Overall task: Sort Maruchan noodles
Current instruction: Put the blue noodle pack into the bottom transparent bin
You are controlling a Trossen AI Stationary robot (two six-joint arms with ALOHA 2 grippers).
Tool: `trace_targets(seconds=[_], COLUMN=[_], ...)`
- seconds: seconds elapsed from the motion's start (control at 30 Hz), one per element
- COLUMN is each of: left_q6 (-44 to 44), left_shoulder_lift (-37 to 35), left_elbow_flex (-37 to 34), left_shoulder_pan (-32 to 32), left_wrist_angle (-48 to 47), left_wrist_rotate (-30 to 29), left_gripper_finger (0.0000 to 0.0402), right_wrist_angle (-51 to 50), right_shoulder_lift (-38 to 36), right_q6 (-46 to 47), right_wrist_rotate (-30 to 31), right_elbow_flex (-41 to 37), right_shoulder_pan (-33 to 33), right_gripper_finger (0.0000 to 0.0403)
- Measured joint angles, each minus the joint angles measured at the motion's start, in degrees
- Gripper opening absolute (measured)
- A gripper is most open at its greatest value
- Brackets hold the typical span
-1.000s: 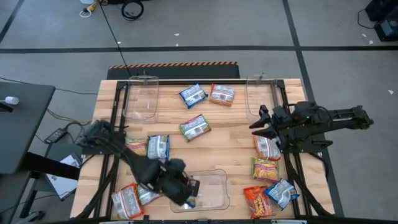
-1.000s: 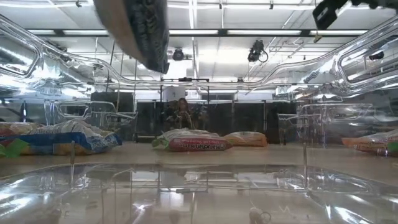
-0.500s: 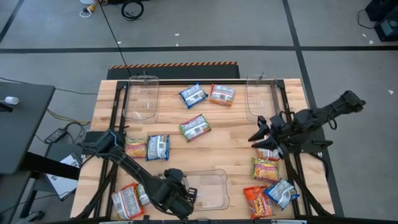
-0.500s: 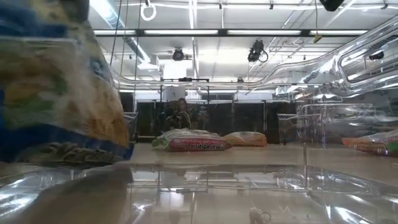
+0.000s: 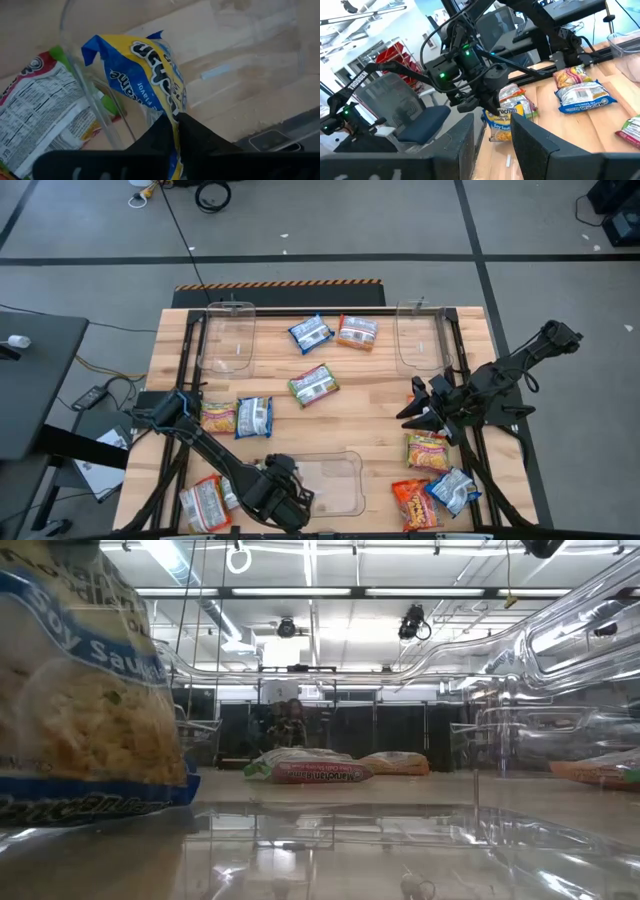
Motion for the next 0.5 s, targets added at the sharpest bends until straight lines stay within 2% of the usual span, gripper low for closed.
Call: trace_targets(seconds=[0.3, 0.4, 0.5], left_q6=[0.4, 0.6, 1.6], left_shoulder_lift=[-1.3, -3.8, -6.6], left_elbow_flex=[0.1, 1.8, 3.8], left_shoulder_pan=[0.4, 0.8, 2.0], left_wrist_angle=[-1.2, -4.9, -12.4], left_wrist_rotate=[2.9, 0.9, -3.0], left_gripper_finger=[0.0088, 0.01, 0.0105], right_wrist_angle=[4.2, 5.4, 5.5], right_shoulder_lift=[-0.7, -1.2, -1.9], right_q6=[-0.1, -0.8, -2.2], right_wrist_rotate=[1.6, 1.8, 4.1], right_elbow_flex=[0.0, 0.0, 0.0], right_shoulder_pan=[-0.5, -1.4, -2.3], right_gripper_finger=[0.0133, 0.0133, 0.0133])
